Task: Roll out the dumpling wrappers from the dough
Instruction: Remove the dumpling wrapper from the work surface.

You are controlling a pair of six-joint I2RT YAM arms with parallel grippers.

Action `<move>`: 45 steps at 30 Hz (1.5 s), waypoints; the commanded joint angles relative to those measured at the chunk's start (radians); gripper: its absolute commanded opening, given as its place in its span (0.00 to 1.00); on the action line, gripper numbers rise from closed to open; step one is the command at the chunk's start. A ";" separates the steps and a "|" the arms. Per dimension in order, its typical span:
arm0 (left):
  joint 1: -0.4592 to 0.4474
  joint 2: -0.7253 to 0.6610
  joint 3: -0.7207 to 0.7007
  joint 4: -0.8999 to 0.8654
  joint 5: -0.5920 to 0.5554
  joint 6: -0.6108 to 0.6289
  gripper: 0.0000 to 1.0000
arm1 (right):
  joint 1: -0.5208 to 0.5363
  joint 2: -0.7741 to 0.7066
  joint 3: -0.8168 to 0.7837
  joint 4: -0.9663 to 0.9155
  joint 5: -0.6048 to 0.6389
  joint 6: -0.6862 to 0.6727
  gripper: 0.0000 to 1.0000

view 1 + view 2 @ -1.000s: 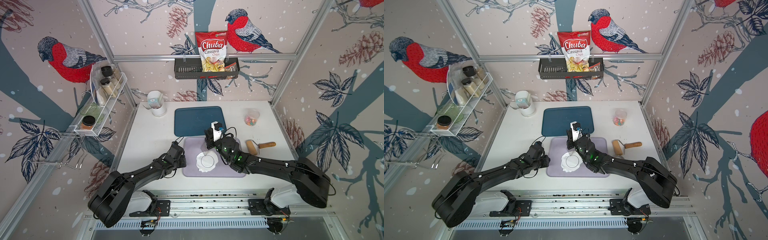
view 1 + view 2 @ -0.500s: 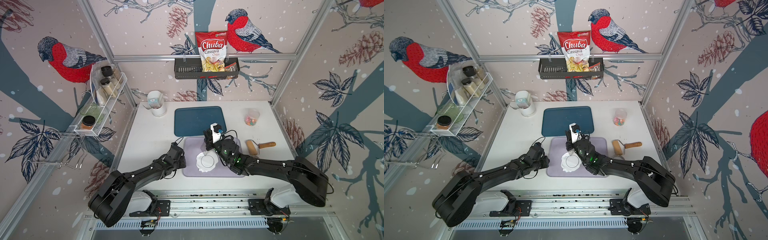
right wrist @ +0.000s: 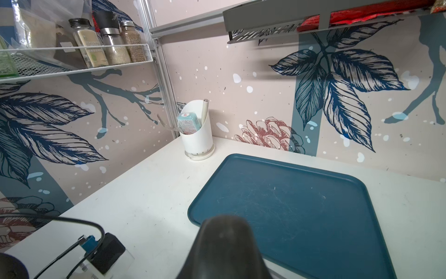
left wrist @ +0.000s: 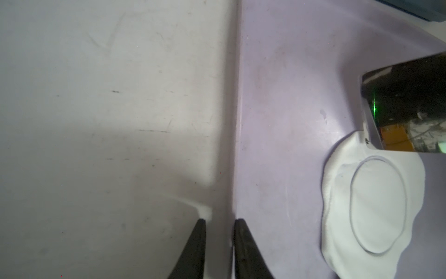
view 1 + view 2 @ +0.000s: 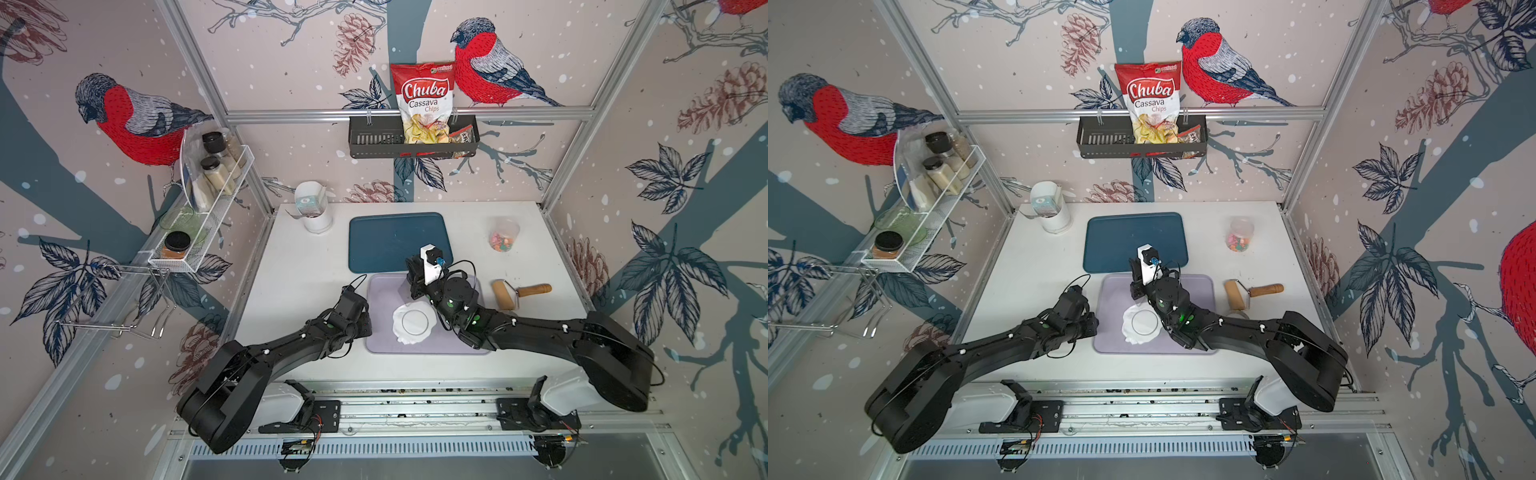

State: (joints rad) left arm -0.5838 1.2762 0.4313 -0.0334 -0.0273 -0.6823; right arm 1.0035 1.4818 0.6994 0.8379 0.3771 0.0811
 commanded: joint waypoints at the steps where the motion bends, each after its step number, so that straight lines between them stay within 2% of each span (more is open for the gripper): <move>1: 0.004 -0.004 -0.005 0.019 -0.009 -0.003 0.23 | 0.000 -0.010 -0.019 0.064 0.025 -0.009 0.00; 9: 0.005 0.002 -0.006 0.027 -0.001 -0.008 0.22 | 0.006 0.001 -0.061 0.090 0.023 0.000 0.00; 17: 0.004 0.004 -0.009 0.025 -0.004 -0.015 0.22 | 0.017 -0.073 -0.089 0.039 0.021 -0.018 0.00; 25: 0.005 -0.001 -0.010 0.024 -0.002 -0.017 0.22 | 0.020 -0.062 -0.101 0.067 0.010 -0.009 0.00; 30: 0.004 0.005 -0.012 0.030 0.009 -0.020 0.22 | 0.056 -0.040 -0.124 0.100 0.028 -0.009 0.00; 36: 0.005 0.004 -0.018 0.033 0.014 -0.026 0.21 | 0.062 -0.070 -0.179 0.082 0.029 0.035 0.00; 40: 0.005 0.011 -0.023 0.042 0.020 -0.033 0.21 | 0.068 -0.089 -0.222 0.090 0.012 0.115 0.00; 45: 0.002 0.020 -0.028 0.050 0.021 -0.042 0.19 | 0.108 -0.041 -0.226 0.140 0.050 0.138 0.00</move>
State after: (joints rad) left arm -0.5838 1.2903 0.4110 0.0322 -0.0250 -0.7094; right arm 1.0931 1.4155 0.4839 1.0725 0.4496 0.1253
